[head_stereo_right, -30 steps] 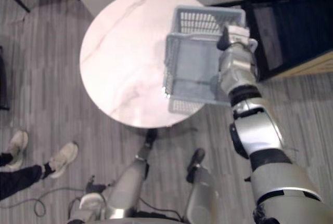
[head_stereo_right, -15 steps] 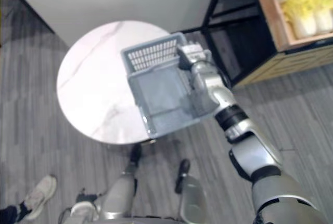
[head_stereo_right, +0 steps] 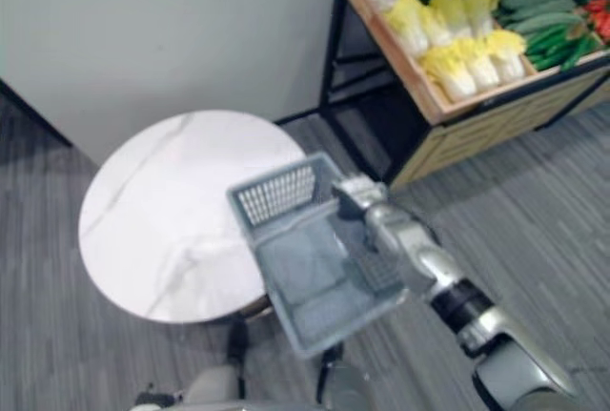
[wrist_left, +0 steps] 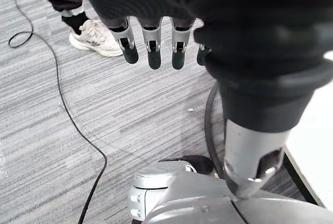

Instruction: Pick vegetable in the basket

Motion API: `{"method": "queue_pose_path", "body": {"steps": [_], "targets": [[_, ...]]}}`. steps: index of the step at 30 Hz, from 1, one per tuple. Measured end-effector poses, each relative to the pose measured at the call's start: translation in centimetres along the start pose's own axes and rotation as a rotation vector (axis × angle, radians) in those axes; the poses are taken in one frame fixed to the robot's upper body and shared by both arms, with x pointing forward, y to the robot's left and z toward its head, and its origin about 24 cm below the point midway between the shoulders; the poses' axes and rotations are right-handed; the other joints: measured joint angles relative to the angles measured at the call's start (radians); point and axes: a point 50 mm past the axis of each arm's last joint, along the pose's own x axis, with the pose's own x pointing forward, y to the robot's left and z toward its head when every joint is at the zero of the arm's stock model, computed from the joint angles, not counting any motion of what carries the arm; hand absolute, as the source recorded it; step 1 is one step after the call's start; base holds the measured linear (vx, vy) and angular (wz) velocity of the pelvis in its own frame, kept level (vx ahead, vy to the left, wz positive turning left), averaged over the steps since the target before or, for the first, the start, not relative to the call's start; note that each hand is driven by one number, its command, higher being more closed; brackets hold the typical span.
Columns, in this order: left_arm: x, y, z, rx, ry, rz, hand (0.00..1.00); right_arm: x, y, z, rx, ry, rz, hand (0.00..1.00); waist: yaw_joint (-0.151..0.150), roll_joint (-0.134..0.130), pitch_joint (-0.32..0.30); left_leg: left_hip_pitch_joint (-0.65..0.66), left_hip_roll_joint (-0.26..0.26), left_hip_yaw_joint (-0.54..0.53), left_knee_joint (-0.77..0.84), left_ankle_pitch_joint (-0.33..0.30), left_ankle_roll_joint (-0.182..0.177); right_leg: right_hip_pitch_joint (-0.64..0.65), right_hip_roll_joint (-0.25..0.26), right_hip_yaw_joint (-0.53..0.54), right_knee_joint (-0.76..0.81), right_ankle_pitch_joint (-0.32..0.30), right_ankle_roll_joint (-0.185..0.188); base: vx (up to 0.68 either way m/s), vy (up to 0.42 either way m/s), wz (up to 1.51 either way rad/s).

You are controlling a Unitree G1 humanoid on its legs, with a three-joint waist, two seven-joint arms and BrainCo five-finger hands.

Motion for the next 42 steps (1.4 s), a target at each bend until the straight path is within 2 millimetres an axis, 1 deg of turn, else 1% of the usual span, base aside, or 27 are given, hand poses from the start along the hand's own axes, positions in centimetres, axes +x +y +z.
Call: {"method": "queue_pose_path", "body": {"steps": [3,4,7,10,12,15,16,17,18,19,20,22,23,24,25,26,27,28,29,30,31,32,34,36,38,39,42], "targets": [[-0.1,-0.1,-0.4,0.018,0.004,-0.005,0.00,-1.6,1.9,-0.9,0.030,0.050,0.046,1.00,-0.001,0.006,-0.011,0.027,-0.001,0.047,0.000,-0.014,0.006,0.006,0.004,0.045,-0.016,0.015,0.007,0.00,0.031,-0.42],[-0.1,-0.1,-0.5,0.024,0.003,-0.005,0.00,-1.8,1.9,-1.0,0.035,0.058,0.045,1.00,-0.005,0.008,-0.012,0.029,-0.003,0.053,0.000,-0.017,0.008,0.006,0.004,0.051,-0.018,0.018,0.007,-0.01,0.032,-0.40],[-0.2,-0.2,-0.5,0.042,-0.003,-0.006,0.00,-3.0,1.8,-2.7,0.052,0.138,0.000,1.00,-0.018,0.013,-0.016,0.041,-0.008,0.085,0.014,-0.034,0.012,0.008,0.003,0.084,-0.028,0.028,0.014,-0.02,0.036,-0.30],[-0.2,-0.2,-0.7,0.044,0.001,-0.007,0.00,-4.4,0.8,-4.9,0.022,0.227,-0.070,1.00,-0.031,0.013,-0.016,0.037,-0.015,0.109,0.100,-0.089,0.021,0.023,-0.006,0.117,-0.024,0.029,0.018,-0.01,0.049,-0.28],[-0.2,-0.2,-0.8,0.045,0.002,-0.006,0.00,-6.1,-0.1,-7.0,-0.013,0.312,-0.120,1.00,-0.035,0.009,-0.014,0.035,-0.019,0.136,0.153,-0.126,0.026,0.024,-0.010,0.145,-0.022,0.029,0.026,-0.02,0.071,-0.40],[-0.2,0.0,-1.2,0.059,0.008,-0.001,0.00,-7.8,-1.7,-9.4,-0.067,0.432,-0.206,1.00,-0.061,-0.010,-0.004,0.025,-0.031,0.185,0.218,-0.172,0.041,0.013,-0.018,0.196,-0.024,0.039,0.043,-0.03,0.123,-0.54],[-0.2,0.1,-1.2,0.069,0.005,-0.001,0.00,-8.7,-2.7,-10.6,-0.091,0.497,-0.256,1.00,-0.072,-0.010,-0.003,-0.001,-0.026,0.209,0.271,-0.205,0.050,-0.003,-0.019,0.220,-0.026,0.047,0.055,-0.05,0.087,-0.47],[-0.2,0.1,-1.2,0.070,0.005,0.000,0.00,-8.8,-2.9,-10.8,-0.093,0.509,-0.263,1.00,-0.077,-0.010,-0.003,-0.007,-0.025,0.213,0.281,-0.211,0.052,-0.005,-0.021,0.222,-0.027,0.048,0.058,-0.05,0.073,-0.49],[-0.2,0.3,-1.4,0.077,0.004,0.002,0.00,-9.2,-3.3,-11.4,-0.102,0.554,-0.291,1.00,-0.086,-0.013,-0.001,-0.027,-0.017,0.239,0.330,-0.238,0.061,-0.019,-0.031,0.206,-0.032,0.043,0.049,-0.07,0.116,-0.57],[-0.1,0.4,-1.4,0.083,0.004,0.005,0.00,-9.7,-3.4,-12.0,-0.103,0.595,-0.304,1.00,-0.086,-0.020,0.002,-0.038,0.001,0.271,0.371,-0.262,0.075,-0.018,-0.053,0.133,-0.053,0.034,0.032,-0.07,0.138,-0.64],[-0.1,0.5,-1.4,0.088,0.003,0.007,0.00,-9.9,-3.2,-12.2,-0.104,0.608,-0.305,1.00,-0.088,-0.021,0.002,-0.040,0.010,0.286,0.380,-0.267,0.079,-0.018,-0.060,0.098,-0.056,0.017,0.005,-0.06,0.155,-0.60],[0.1,1.1,-1.3,0.118,-0.010,0.018,0.00,-10.2,-2.7,-12.6,-0.098,0.634,-0.289,1.00,-0.100,-0.012,-0.004,-0.046,0.040,0.316,0.383,-0.269,0.082,-0.027,-0.066,-0.027,-0.050,-0.068,-0.126,-0.03,0.121,-0.45],[0.1,1.1,-1.3,0.125,-0.013,0.018,0.00,-10.2,-2.6,-12.6,-0.097,0.636,-0.286,1.00,-0.099,-0.017,-0.007,-0.047,0.050,0.328,0.378,-0.268,0.083,-0.033,-0.070,-0.053,-0.047,-0.078,-0.142,-0.04,0.044,-0.59],[0.2,1.4,-1.4,0.132,-0.013,0.024,0.00,-10.3,-2.6,-12.7,-0.096,0.638,-0.285,1.00,-0.093,-0.018,-0.006,-0.049,0.076,0.358,0.382,-0.269,0.082,-0.063,-0.079,-0.089,0.017,-0.071,-0.144,-0.03,-0.013,-0.51],[0.2,1.6,-1.4,0.137,-0.011,0.024,0.00,-10.3,-2.5,-12.7,-0.095,0.635,-0.282,1.00,-0.090,-0.020,-0.007,-0.046,0.083,0.367,0.383,-0.270,0.080,-0.075,-0.082,-0.104,0.075,-0.065,-0.135,0.00,-0.053,-0.56],[0.2,1.9,-1.7,0.143,-0.009,0.023,0.00,-10.4,-2.3,-12.8,-0.093,0.637,-0.273,1.00,-0.092,-0.034,-0.015,-0.030,0.083,0.384,0.393,-0.279,0.066,-0.054,-0.086,-0.128,0.119,-0.015,-0.144,0.05,-0.060,-0.70],[0.3,2.3,-2.0,0.139,0.001,0.032,0.00,-10.3,-2.6,-12.8,-0.099,0.629,-0.279,1.00,-0.076,-0.046,-0.026,-0.026,0.081,0.416,0.416,-0.300,0.054,-0.026,-0.085,-0.128,0.064,0.047,-0.081,0.05,-0.086,-0.84],[0.2,2.1,-2.0,0.135,0.002,0.026,0.00,-10.1,-2.9,-12.8,-0.100,0.624,-0.292,1.00,-0.072,-0.034,-0.026,-0.031,0.101,0.432,0.426,-0.305,0.052,-0.028,-0.067,-0.118,0.038,0.071,-0.069,0.01,-0.081,-0.97],[0.2,1.7,-1.7,0.131,-0.003,0.019,0.00,-9.9,-3.2,-12.7,-0.099,0.617,-0.304,1.00,-0.077,-0.022,-0.028,-0.035,0.124,0.461,0.426,-0.306,0.051,-0.027,-0.042,-0.101,-0.022,0.105,-0.074,-0.02,-0.078,-0.85],[0.2,1.7,-1.5,0.131,-0.007,0.020,0.00,-9.9,-3.1,-12.7,-0.092,0.615,-0.302,1.00,-0.079,-0.020,-0.028,-0.036,0.127,0.484,0.426,-0.306,0.048,-0.029,-0.029,-0.081,-0.065,0.116,-0.063,-0.02,-0.062,-0.73],[0.2,1.6,-1.6,0.131,-0.006,0.018,0.00,-9.9,-3.0,-12.7,-0.090,0.617,-0.299,1.00,-0.081,-0.016,-0.028,-0.036,0.131,0.490,0.427,-0.304,0.041,-0.030,-0.021,-0.074,-0.080,0.124,-0.065,-0.01,-0.058,-0.60],[0.1,1.5,-1.6,0.133,-0.003,0.017,0.00,-10.3,-2.8,-12.9,-0.089,0.631,-0.294,1.00,-0.088,-0.010,-0.032,-0.033,0.138,0.510,0.421,-0.301,0.035,-0.029,-0.012,-0.072,-0.115,0.131,-0.057,-0.02,-0.072,-0.47],[0.1,1.3,-1.3,0.131,-0.009,0.011,0.00,-11.2,-2.8,-13.5,-0.087,0.675,-0.299,1.00,-0.088,-0.005,-0.035,-0.025,0.143,0.536,0.389,-0.286,0.032,-0.022,-0.005,-0.081,-0.172,0.143,-0.056,-0.01,-0.064,-0.42],[0.1,1.1,-1.1,0.130,-0.010,0.008,0.00,-12.7,-3.0,-14.4,-0.080,0.749,-0.325,1.00,-0.096,-0.002,-0.037,-0.013,0.138,0.563,0.371,-0.271,0.020,-0.008,-0.001,-0.078,-0.236,0.213,-0.055,0.01,-0.039,-0.30],[0.0,0.8,-1.4,0.131,0.002,-0.002,0.00,-13.8,-3.0,-14.9,-0.068,0.804,-0.348,1.00,-0.114,0.015,-0.038,-0.003,0.146,0.567,0.374,-0.268,0.015,0.008,0.010,-0.075,-0.257,0.228,-0.047,0.04,-0.018,-0.18],[0.0,0.5,-1.4,0.128,0.004,-0.007,0.00,-14.7,-2.6,-15.2,-0.056,0.839,-0.361,1.00,-0.114,0.027,-0.038,0.018,0.155,0.581,0.372,-0.267,0.013,0.018,0.015,-0.067,-0.257,0.230,-0.050,0.08,0.017,-0.26],[-0.2,0.1,-1.7,0.117,0.014,-0.016,0.00,-15.5,-2.0,-15.1,-0.039,0.869,-0.386,1.00,-0.115,0.051,-0.039,0.057,0.167,0.582,0.393,-0.266,0.011,0.041,0.035,-0.028,-0.258,0.215,-0.056,0.05,0.024,-0.50]]}}
